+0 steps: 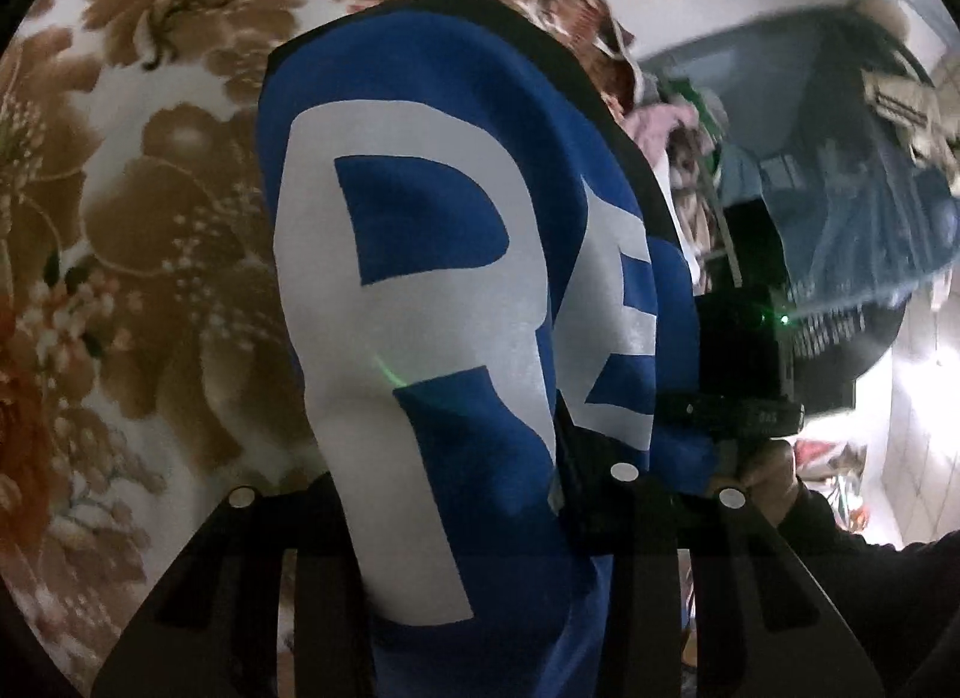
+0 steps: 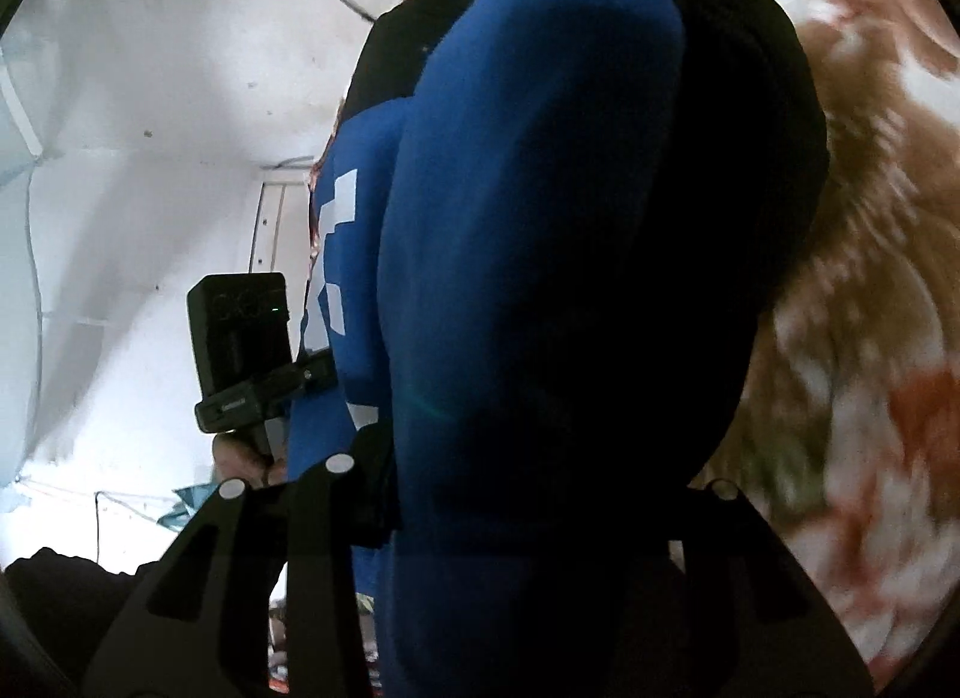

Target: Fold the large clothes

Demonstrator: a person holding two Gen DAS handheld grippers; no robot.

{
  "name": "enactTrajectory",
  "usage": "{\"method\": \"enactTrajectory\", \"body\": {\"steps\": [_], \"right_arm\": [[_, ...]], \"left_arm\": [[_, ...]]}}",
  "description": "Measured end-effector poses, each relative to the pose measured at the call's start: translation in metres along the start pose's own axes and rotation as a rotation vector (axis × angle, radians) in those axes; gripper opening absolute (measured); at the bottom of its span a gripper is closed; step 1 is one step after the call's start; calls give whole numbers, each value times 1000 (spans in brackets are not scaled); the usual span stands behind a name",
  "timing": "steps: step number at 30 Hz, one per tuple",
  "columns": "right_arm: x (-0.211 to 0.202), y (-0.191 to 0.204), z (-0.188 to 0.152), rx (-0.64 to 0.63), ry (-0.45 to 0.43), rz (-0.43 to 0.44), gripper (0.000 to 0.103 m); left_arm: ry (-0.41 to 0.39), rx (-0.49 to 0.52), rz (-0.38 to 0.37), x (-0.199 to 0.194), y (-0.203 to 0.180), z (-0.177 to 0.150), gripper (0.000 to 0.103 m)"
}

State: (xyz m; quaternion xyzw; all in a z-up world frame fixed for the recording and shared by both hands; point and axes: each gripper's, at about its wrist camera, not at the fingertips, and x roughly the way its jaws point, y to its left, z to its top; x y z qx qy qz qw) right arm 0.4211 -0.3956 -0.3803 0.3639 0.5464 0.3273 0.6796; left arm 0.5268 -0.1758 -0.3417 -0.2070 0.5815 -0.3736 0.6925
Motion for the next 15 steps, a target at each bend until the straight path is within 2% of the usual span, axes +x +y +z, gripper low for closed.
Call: {"method": "enactTrajectory", "body": {"steps": [2, 8, 11, 15], "right_arm": [[-21, 4, -18, 15, -42, 7, 40], [-124, 13, -87, 31, -179, -6, 40], [-198, 14, -113, 36, -255, -40, 40], [-315, 7, -154, 49, -377, -114, 40]], "left_arm": [[13, 23, -8, -3, -14, -12, 37], [102, 182, -11, 18, -111, -24, 37], [128, 264, -44, 37, -171, -32, 37], [172, 352, -150, 96, -263, -33, 37]]}}
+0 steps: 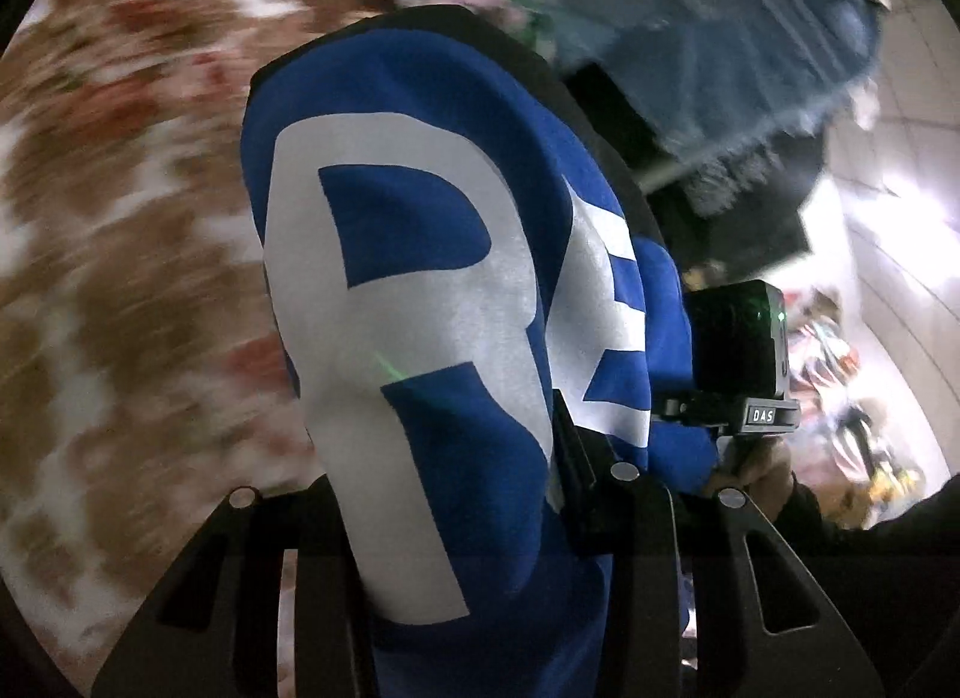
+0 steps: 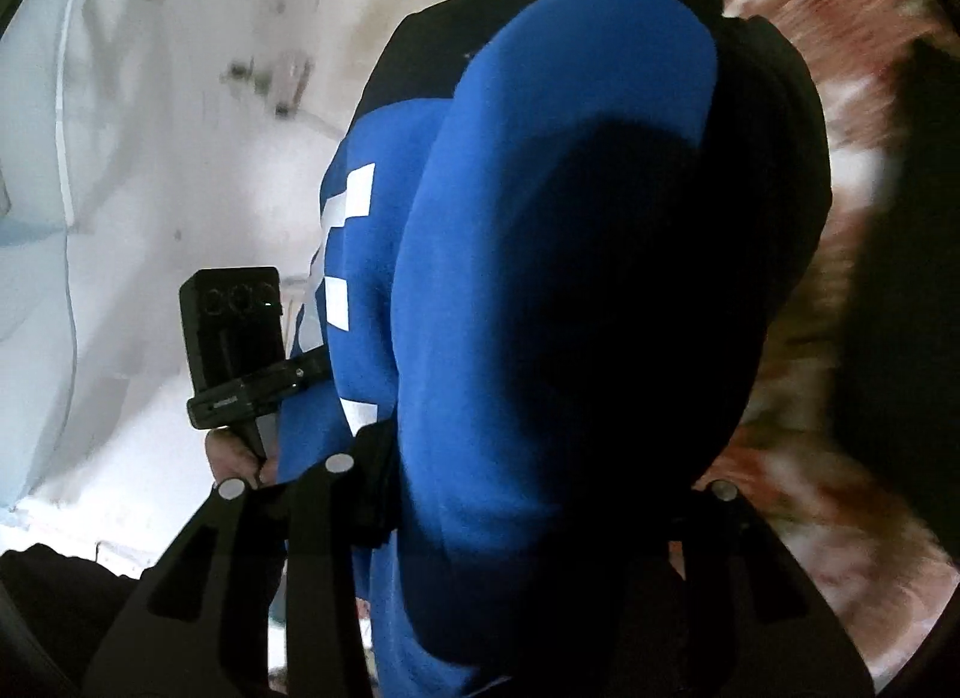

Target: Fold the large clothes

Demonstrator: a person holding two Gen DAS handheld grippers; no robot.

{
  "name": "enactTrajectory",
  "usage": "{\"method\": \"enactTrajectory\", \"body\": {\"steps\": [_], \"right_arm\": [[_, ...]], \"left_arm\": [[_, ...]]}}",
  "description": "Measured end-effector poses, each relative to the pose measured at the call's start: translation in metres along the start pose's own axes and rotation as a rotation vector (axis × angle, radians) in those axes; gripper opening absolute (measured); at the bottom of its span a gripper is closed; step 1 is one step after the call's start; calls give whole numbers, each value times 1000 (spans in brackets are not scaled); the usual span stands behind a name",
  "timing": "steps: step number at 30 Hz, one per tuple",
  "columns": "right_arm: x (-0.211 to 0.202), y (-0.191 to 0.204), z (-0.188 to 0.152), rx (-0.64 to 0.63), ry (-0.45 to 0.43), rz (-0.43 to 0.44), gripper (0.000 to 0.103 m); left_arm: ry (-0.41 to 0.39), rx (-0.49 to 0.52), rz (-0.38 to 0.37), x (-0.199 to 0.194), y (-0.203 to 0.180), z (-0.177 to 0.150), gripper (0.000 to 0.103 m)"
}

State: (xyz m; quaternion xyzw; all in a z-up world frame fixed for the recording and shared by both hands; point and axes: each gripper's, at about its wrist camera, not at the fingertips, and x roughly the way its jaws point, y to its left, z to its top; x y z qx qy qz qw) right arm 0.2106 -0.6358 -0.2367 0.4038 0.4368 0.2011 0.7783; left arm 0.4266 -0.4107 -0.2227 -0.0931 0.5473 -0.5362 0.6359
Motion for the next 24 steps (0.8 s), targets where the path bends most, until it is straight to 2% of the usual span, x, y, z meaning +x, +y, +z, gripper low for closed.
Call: {"method": "enactTrajectory", "body": {"steps": [4, 7, 10, 13, 16, 19, 22, 24], "right_arm": [[-123, -45, 5, 27, -111, -109, 41], [-177, -82, 14, 50, -160, -162, 41], [-219, -123, 9, 96, -185, -159, 41], [-231, -155, -3, 141, -194, -138, 41], [-213, -203, 1, 197, -195, -111, 41], [-180, -252, 5, 244, -175, -104, 41], [-157, -280, 2, 244, -153, -95, 41], [-157, -290, 6, 224, -159, -84, 43]], "left_arm": [[64, 111, -101, 94, -85, 20, 37], [122, 152, -133, 155, -130, 33, 37], [170, 177, -131, 196, -157, 42, 37], [216, 175, -111, 229, -161, 46, 37], [259, 167, -74, 257, -148, 45, 37], [313, 161, -48, 292, -115, 43, 37], [370, 174, -9, 319, -84, 40, 38], [363, 152, -15, 322, -65, 37, 39]]}}
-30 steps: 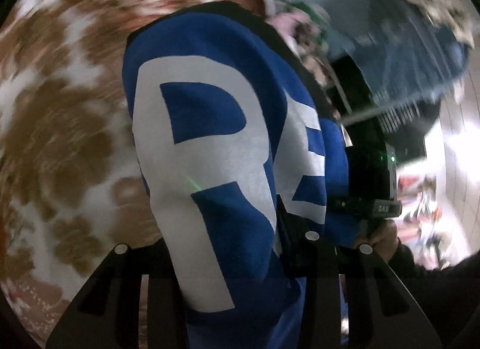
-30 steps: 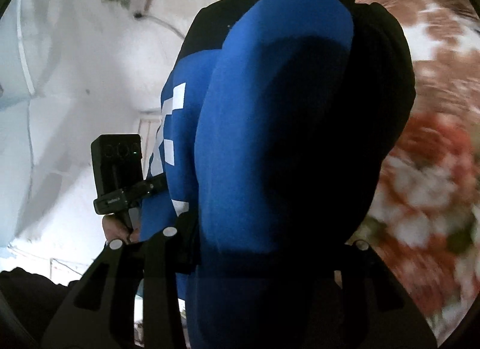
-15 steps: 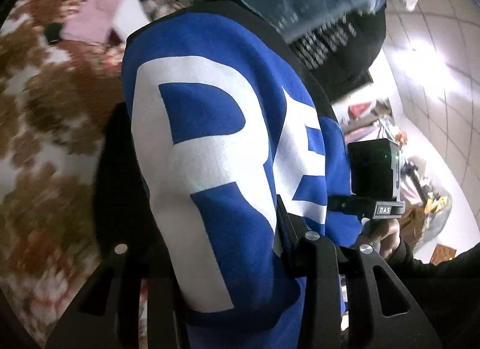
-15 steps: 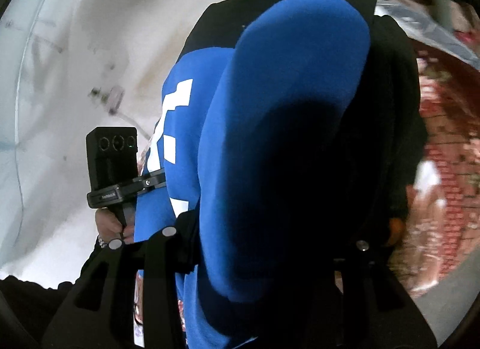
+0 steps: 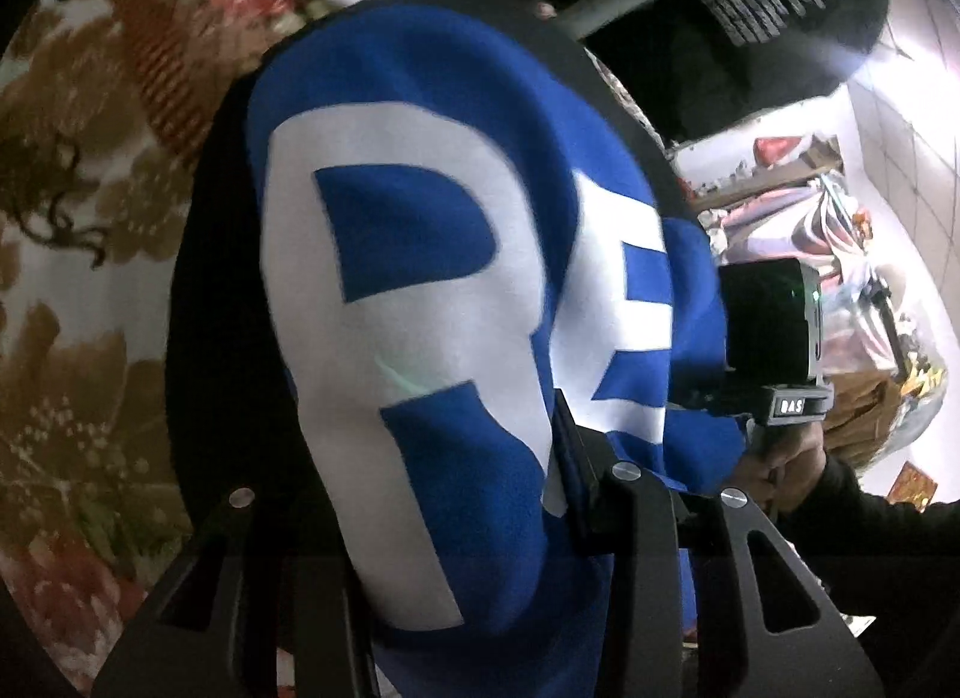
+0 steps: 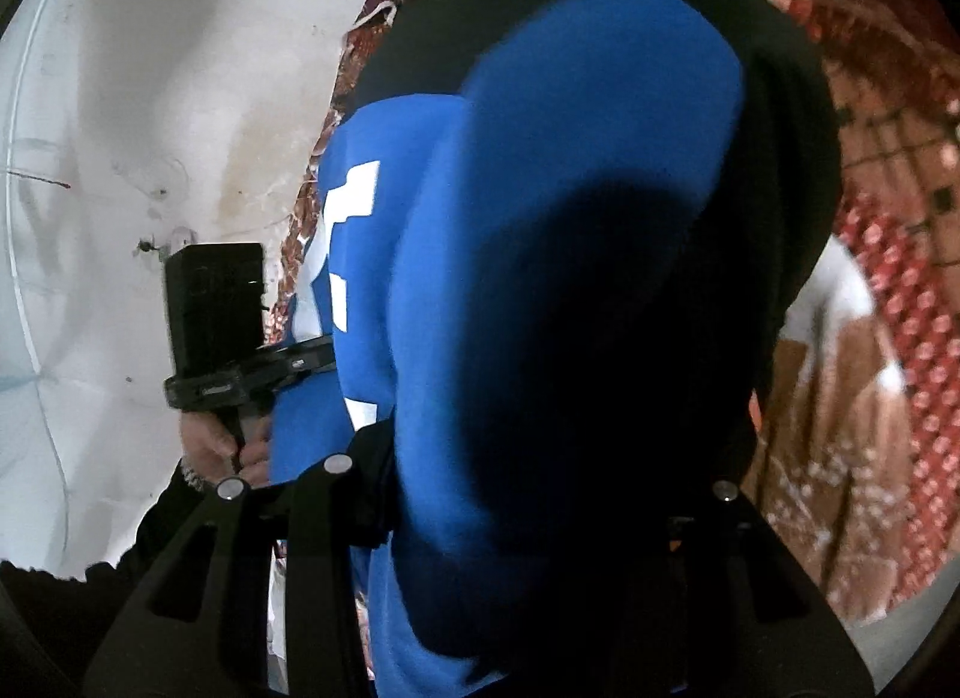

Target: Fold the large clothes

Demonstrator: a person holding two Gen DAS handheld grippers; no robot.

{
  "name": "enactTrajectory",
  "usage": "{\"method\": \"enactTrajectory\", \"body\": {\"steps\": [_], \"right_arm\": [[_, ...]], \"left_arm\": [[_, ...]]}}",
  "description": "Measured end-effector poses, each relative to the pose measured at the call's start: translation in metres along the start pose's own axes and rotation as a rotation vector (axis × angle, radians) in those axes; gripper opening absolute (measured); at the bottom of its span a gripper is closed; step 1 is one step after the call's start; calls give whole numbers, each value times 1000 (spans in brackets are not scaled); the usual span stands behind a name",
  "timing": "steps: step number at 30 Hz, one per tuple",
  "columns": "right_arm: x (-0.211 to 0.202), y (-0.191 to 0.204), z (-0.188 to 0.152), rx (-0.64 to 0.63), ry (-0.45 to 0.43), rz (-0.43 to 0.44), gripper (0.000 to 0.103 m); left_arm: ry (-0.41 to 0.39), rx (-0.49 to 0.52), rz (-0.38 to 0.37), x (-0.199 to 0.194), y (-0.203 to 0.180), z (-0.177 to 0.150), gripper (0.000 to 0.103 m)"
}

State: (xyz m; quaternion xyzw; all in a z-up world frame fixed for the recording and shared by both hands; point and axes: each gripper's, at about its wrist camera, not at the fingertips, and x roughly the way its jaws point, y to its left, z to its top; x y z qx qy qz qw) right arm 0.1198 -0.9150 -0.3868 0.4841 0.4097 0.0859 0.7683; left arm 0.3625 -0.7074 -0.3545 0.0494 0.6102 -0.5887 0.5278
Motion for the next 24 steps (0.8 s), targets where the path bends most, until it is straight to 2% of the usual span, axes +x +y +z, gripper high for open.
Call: {"method": "enactTrajectory", "body": {"steps": [4, 7, 10, 12, 14, 15, 16, 17, 20, 23, 24], "right_arm": [[2, -22, 0, -20, 2, 21, 46], [-18, -42, -16, -35, 19, -10, 52], [-34, -51, -17, -53, 18, -44, 58], [-47, -57, -20, -59, 2, -66, 72], [-55, -55, -21, -65, -3, -99, 80], [-51, -43, -23, -72, -3, -123, 84], [-61, -42, -24, -86, -6, -172, 85], [-69, -39, -23, -96, -13, -214, 89], [-102, -26, -25, -110, -52, -339, 90], [-134, 3, -18, -152, -145, -430, 91], [-138, 16, -15, -183, -179, -459, 91]], "left_arm": [[-1, -15, 5, 5, 20, -8, 45], [18, 33, 61, 13, 12, -11, 55], [15, 45, 67, 20, 9, -15, 60], [-5, 28, 37, 20, 15, -17, 65], [-21, 6, 12, 23, 20, -18, 71], [-28, 18, 24, 22, 16, -20, 74], [-33, 28, 39, 21, 15, -23, 81], [-42, 31, 64, 17, 10, -26, 87], [-97, 39, 181, -10, -7, -38, 91], [-202, 176, 350, -48, -53, -60, 96], [-231, 221, 379, -56, -67, -67, 97]]}}
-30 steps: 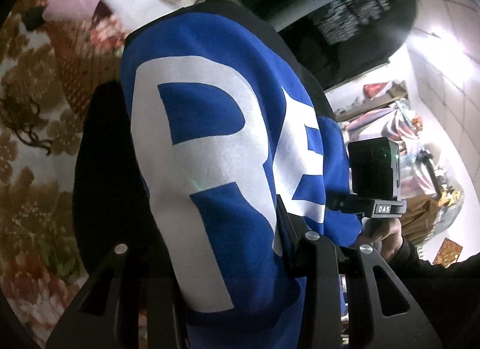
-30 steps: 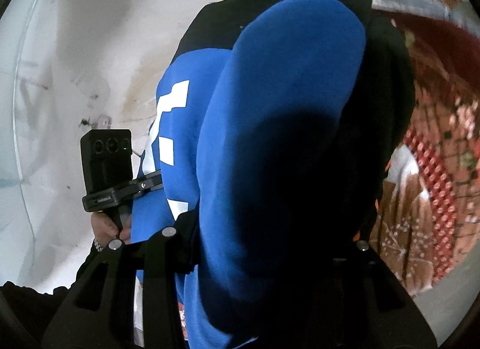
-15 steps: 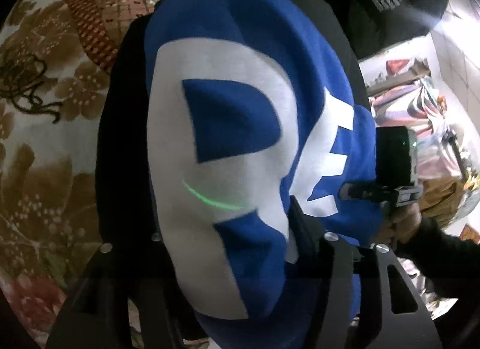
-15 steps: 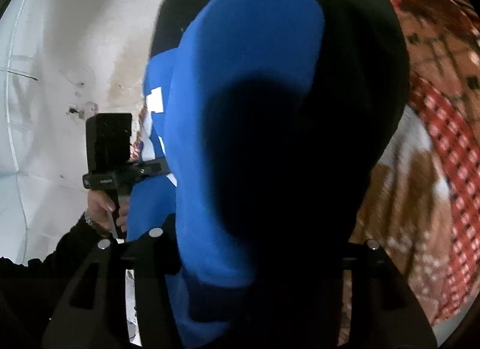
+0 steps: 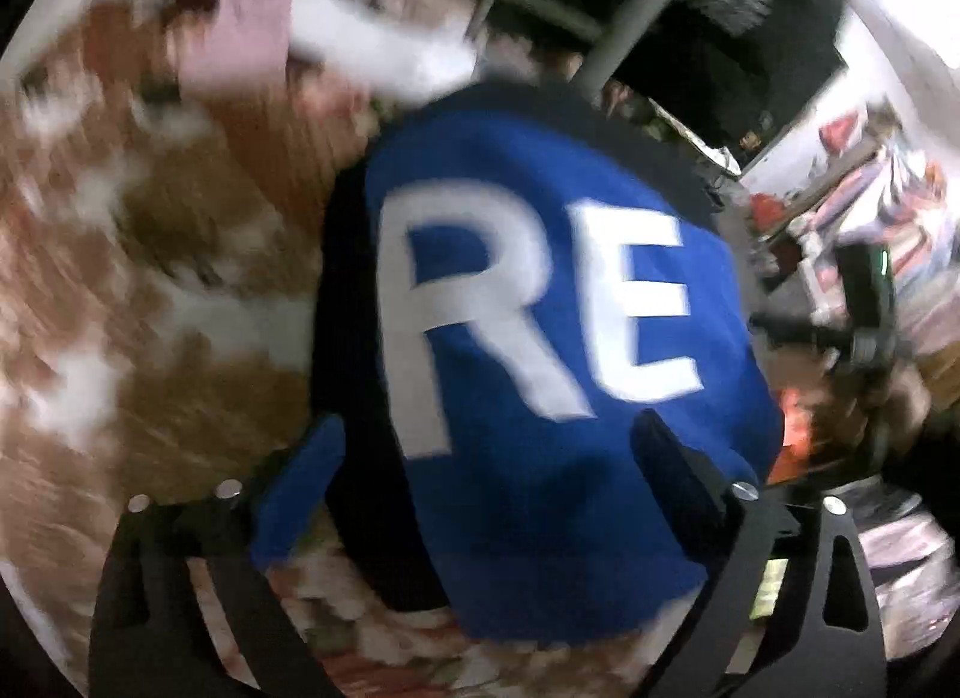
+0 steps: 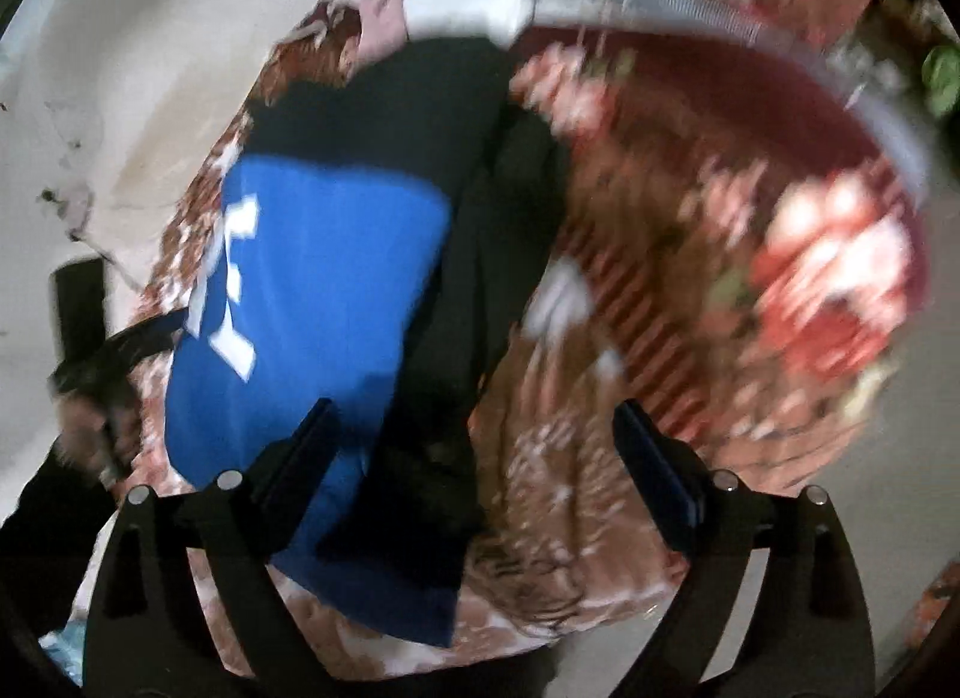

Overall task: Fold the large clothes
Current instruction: 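Lower the jacket bundle onto the bed with both grippers and release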

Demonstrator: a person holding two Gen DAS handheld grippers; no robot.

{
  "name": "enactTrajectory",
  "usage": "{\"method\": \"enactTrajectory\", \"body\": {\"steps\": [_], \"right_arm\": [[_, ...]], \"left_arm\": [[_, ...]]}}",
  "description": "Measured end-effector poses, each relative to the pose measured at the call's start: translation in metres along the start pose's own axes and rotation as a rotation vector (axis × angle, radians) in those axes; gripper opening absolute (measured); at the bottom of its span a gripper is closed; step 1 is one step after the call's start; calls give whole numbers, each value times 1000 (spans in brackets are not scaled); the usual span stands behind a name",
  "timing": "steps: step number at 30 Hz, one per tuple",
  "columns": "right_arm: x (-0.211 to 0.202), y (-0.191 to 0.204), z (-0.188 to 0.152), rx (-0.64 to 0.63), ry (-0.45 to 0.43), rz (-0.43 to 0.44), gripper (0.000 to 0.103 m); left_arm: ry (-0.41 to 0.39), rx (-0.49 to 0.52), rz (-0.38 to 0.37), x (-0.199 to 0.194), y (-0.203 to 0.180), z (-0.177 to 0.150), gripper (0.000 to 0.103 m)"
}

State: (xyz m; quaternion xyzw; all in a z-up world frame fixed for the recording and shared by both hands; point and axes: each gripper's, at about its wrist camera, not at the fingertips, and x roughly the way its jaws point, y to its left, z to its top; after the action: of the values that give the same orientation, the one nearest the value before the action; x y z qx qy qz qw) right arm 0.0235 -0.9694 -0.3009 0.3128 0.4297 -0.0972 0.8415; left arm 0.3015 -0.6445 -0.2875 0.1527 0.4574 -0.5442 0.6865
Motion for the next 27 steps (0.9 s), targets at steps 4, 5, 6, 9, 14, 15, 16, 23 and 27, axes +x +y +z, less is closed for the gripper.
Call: {"method": "enactTrajectory", "body": {"steps": [4, 5, 6, 9, 14, 15, 16, 23, 27], "right_arm": [[13, 63, 34, -139, -134, -159, 92], [24, 72, 48, -169, -151, -230, 97], [42, 80, 56, -181, -143, -274, 97], [91, 71, 77, -174, -96, -379, 95], [134, 43, 83, -287, -57, -419, 98], [134, 42, 86, -290, -57, -413, 98], [132, 40, 90, -264, -53, -403, 98], [72, 93, 69, -257, -170, -400, 98], [63, 124, 23, -224, -124, -387, 98]], "left_arm": [[-40, 170, 134, -5, -45, -12, 97], [-30, 208, 155, 5, -54, -16, 97], [-5, 220, 156, 15, -56, -19, 97], [-16, 201, 157, 32, -51, -32, 99], [6, 171, 179, 45, -36, -44, 99], [7, 169, 171, 44, -33, -44, 99], [16, 160, 164, 44, -31, -42, 99], [-111, 95, 254, -25, -31, 31, 98], [-144, 30, 303, 7, -28, 95, 98]]}}
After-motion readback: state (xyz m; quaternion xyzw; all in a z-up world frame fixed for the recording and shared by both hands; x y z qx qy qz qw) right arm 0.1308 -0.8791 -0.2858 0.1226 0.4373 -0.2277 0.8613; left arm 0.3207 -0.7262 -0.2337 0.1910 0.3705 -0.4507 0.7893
